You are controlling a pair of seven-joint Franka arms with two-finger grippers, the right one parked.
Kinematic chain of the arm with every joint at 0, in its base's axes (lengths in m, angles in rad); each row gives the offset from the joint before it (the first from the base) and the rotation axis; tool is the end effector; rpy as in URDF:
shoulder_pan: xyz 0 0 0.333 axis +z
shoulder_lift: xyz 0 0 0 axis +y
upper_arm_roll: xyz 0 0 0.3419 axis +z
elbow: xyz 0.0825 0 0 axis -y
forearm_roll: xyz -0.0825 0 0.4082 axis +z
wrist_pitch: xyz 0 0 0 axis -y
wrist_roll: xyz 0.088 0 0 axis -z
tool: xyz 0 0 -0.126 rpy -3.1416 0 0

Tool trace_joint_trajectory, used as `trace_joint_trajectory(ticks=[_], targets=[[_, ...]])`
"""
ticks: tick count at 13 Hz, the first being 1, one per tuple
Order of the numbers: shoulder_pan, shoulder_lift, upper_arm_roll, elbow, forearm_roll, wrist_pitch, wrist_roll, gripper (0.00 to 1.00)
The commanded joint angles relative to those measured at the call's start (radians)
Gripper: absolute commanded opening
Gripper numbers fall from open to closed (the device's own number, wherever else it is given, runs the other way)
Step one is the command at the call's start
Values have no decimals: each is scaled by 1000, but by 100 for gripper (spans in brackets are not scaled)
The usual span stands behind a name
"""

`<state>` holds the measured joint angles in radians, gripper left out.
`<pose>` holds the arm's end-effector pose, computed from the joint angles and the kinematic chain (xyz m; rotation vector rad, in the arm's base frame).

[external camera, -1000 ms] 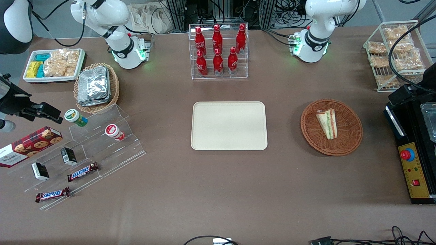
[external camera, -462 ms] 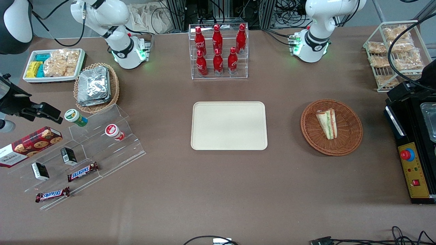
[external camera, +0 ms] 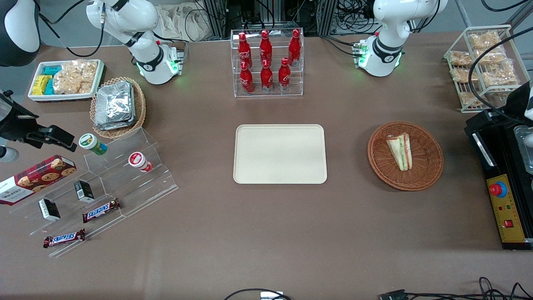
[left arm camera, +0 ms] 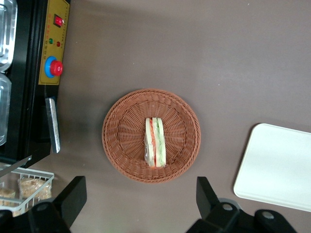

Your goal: Place sandwich from basket to tray

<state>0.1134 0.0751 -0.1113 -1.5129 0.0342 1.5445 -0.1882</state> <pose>0.5998 0.0082 0.6138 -3.0971 -0.2960 0.0629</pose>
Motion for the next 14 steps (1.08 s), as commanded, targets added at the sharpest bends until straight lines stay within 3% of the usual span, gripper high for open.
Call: trace_joint_trajectory(ticks=[1,4,6,11,14], targets=[[5,-89,-1,-212,-17,147,-49,100],[5,-227,-1,-529,-19,360,-56,100],[6,-268,4,-698,-63,494,-56,100],[3,-213,2,-933,-70,787,-57,100],[5,-121,4,-964,-70,893,-57,100]])
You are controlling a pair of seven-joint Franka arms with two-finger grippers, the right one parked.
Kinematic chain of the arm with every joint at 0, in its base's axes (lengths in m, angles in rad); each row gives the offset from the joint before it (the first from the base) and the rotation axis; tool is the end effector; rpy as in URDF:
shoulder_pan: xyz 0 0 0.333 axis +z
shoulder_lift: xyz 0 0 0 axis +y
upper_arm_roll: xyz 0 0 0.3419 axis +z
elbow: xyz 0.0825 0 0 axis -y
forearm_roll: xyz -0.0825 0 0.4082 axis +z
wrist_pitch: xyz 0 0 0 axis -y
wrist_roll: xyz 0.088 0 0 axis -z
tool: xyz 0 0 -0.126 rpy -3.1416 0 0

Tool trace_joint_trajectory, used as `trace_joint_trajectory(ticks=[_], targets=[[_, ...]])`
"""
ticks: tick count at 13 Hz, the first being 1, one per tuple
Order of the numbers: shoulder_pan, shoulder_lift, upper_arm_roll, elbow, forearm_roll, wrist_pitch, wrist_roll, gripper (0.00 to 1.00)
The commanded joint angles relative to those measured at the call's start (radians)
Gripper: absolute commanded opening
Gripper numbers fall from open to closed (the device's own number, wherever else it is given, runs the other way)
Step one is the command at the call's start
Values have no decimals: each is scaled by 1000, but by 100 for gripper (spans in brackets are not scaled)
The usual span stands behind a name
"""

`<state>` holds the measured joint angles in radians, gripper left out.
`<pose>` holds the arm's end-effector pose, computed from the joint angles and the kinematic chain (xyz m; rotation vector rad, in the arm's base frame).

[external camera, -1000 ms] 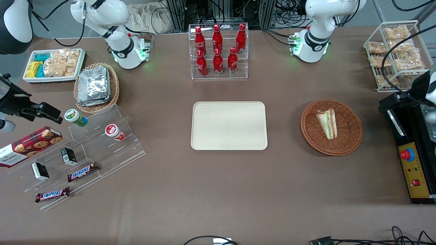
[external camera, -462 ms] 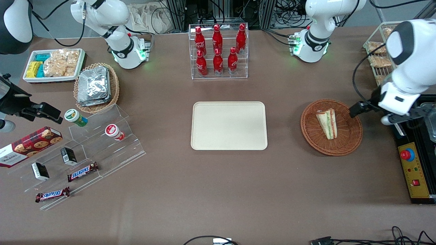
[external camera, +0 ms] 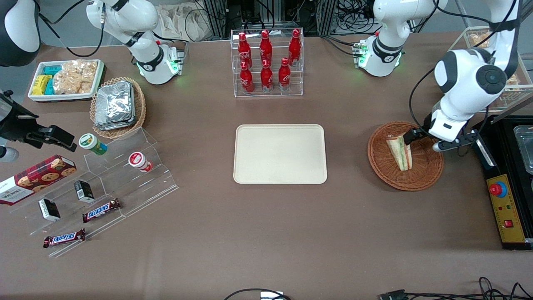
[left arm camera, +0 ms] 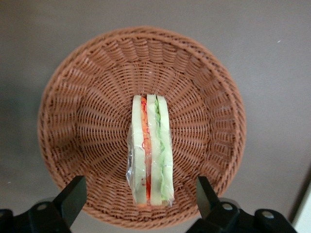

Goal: Place sandwich from basket to tray
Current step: 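Lower the open left gripper over the wrapped sandwich in the basket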

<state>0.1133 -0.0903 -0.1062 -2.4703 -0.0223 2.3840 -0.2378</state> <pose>0.4812 0.0033 0.3166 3.1087 0.4088 0.0045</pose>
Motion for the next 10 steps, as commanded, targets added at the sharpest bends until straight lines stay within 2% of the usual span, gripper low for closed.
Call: trace_joint_trajectory(ticks=[1,10], targets=[[5,70,-1,-13,-13,79,-8,100],[3,152,-3,-96,-16,247,-9,98]])
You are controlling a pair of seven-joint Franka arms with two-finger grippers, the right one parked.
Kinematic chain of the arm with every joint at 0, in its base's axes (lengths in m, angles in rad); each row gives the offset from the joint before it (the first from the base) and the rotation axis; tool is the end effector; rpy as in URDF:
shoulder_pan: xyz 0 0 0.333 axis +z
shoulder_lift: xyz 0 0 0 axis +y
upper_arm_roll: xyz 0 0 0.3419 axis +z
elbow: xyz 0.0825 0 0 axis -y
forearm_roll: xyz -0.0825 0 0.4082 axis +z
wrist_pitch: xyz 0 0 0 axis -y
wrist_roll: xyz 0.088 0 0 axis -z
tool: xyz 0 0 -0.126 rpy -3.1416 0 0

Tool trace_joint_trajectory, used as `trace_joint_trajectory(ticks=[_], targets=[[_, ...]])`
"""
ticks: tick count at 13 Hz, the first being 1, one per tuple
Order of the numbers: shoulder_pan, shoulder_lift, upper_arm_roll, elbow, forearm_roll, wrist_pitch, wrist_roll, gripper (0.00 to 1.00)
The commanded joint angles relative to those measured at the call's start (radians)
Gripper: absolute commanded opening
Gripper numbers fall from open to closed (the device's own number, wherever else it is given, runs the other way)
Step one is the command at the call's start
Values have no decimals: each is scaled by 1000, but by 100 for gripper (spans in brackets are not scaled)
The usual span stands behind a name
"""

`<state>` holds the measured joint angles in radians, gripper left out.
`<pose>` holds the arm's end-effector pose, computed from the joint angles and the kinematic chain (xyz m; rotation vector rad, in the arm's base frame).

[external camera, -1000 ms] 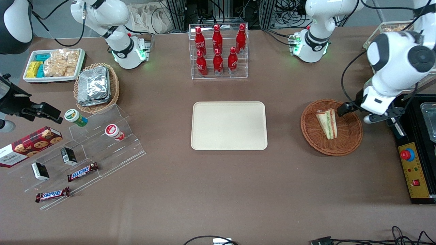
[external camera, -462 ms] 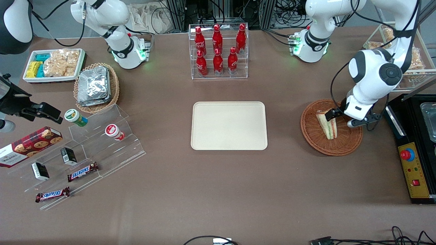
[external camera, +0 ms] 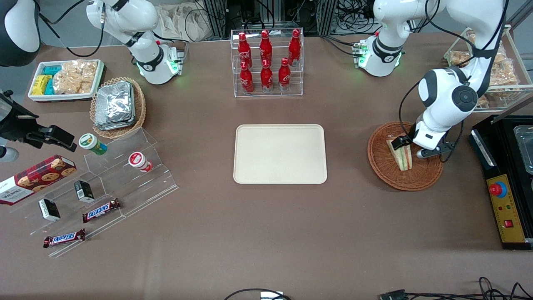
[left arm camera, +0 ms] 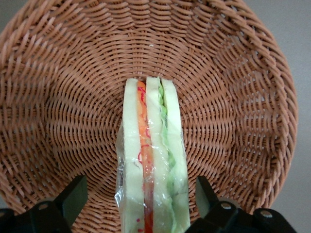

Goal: Place sandwich from basket to tray
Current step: 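Lower the open left gripper over the wrapped sandwich in the basket, then close the left gripper on the sandwich's upright edge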

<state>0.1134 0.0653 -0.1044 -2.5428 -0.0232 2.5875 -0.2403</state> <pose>0.4687 0.0038 0.2316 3.0968 0.4195 -0.0349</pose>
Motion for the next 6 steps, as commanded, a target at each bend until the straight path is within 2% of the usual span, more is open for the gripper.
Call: trace_joint_trajectory(ticks=[1,2,3,4,5,6], targets=[[2,-4,-5,-36,-15,62,-10,98],[2,-4,-5,-42,-15,72,-10,94],[0,-2,-5,-47,-15,74,-8,45],[-4,4,-5,-45,-15,74,-8,12],[-4,5,-5,-45,-15,74,-8,5],[-4,5,-5,-45,-15,74,-8,5]])
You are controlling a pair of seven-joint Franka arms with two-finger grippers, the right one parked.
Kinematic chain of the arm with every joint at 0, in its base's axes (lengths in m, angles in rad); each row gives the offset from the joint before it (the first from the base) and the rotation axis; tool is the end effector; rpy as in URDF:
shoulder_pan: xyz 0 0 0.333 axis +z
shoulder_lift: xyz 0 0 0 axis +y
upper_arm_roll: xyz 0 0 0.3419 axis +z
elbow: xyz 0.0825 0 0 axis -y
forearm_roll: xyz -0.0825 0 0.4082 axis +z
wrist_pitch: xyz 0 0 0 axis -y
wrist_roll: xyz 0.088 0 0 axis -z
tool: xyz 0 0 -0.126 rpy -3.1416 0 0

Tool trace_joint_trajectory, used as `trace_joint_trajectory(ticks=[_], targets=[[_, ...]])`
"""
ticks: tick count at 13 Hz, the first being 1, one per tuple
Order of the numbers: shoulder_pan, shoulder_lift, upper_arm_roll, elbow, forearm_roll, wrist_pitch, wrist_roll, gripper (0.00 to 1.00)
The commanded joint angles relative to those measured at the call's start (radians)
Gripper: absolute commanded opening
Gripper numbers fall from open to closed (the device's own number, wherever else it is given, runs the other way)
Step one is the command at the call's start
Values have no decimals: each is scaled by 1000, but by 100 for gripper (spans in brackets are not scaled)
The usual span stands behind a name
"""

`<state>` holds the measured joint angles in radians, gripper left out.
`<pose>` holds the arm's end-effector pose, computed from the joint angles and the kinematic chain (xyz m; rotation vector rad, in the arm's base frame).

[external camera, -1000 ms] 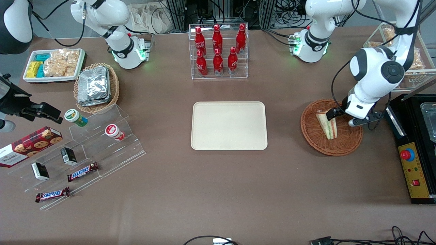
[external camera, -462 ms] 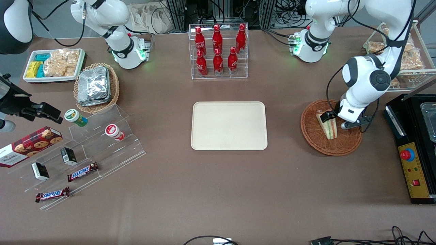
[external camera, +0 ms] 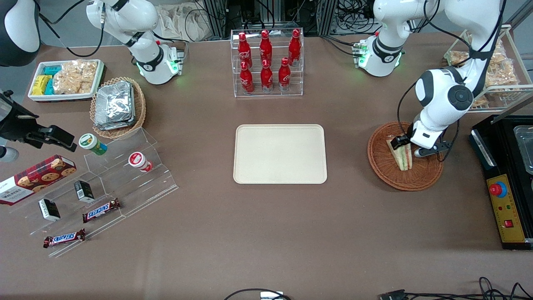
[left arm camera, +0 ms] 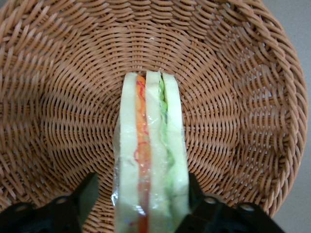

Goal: Place sandwich from basket to tray
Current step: 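Close the left gripper on the sandwich's upright edge, then lift the sandwich up out of the basket with the left gripper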

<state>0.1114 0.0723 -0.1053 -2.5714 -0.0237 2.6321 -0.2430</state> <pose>0.4610 0.0025 0.2220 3.0955 0.4206 -0.0210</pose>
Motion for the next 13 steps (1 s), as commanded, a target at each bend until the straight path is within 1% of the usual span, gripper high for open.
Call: trace_joint_trajectory(ticks=[1,7,8,10,11,13], targets=[[-2,-2,-4,-16,-15,29,-6,5],[-2,-18,-4,-13,-15,13,-4,6],[-2,-57,-4,-9,-15,-29,-6,6],[4,-170,-2,14,-15,-185,-2,6],[5,-214,-1,51,-15,-286,2,6],[7,-264,2,155,-12,-461,11,6]])
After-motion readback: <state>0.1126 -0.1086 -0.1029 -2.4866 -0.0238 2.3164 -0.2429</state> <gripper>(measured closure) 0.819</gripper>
